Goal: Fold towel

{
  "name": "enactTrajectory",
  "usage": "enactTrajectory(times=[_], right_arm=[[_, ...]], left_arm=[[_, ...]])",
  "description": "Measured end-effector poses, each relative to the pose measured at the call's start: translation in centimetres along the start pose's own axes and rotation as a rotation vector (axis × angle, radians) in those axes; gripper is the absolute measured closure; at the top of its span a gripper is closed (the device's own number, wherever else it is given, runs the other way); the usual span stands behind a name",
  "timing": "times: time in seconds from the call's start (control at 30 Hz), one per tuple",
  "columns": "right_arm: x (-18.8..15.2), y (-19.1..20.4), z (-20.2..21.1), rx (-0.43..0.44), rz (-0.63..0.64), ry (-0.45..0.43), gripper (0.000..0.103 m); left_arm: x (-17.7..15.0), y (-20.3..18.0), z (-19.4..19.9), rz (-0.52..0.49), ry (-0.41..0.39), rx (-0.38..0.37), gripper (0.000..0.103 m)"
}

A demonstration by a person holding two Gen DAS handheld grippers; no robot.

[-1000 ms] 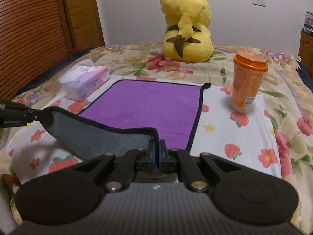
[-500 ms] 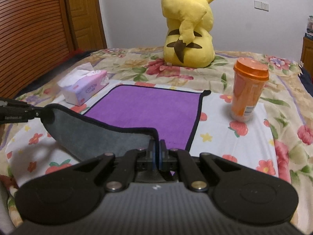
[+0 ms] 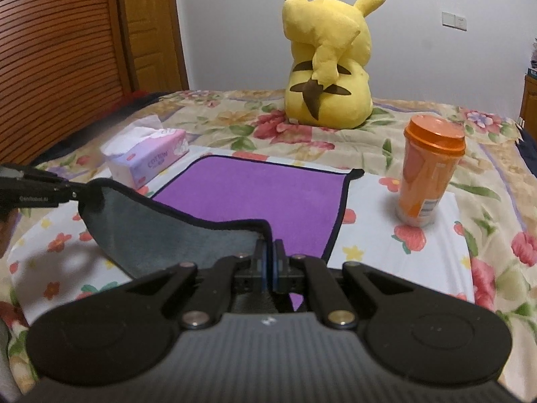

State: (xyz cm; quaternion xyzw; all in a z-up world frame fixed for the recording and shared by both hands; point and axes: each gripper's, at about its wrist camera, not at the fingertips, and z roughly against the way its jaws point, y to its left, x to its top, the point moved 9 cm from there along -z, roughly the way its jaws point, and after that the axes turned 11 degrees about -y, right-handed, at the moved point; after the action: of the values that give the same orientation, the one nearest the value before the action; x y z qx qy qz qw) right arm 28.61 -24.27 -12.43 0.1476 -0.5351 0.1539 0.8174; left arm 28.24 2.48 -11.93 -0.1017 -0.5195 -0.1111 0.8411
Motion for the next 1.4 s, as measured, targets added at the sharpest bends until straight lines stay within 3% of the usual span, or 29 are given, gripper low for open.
enactTrajectory(times=[0.63,1.4], right_arm=[[0.5,-0.8,-1.2,-0.001,0.034,-0.018,0.099],[4.7,-1.6,-3.9,-0.052,0.117,-0.115,0.099]], left_arm=[[1.6,0.1,-1.5,-0.034,-0.032,0.004,0.095],[5.9,1.6,-4.1,-0.041,-0.115,0.043,0.095]])
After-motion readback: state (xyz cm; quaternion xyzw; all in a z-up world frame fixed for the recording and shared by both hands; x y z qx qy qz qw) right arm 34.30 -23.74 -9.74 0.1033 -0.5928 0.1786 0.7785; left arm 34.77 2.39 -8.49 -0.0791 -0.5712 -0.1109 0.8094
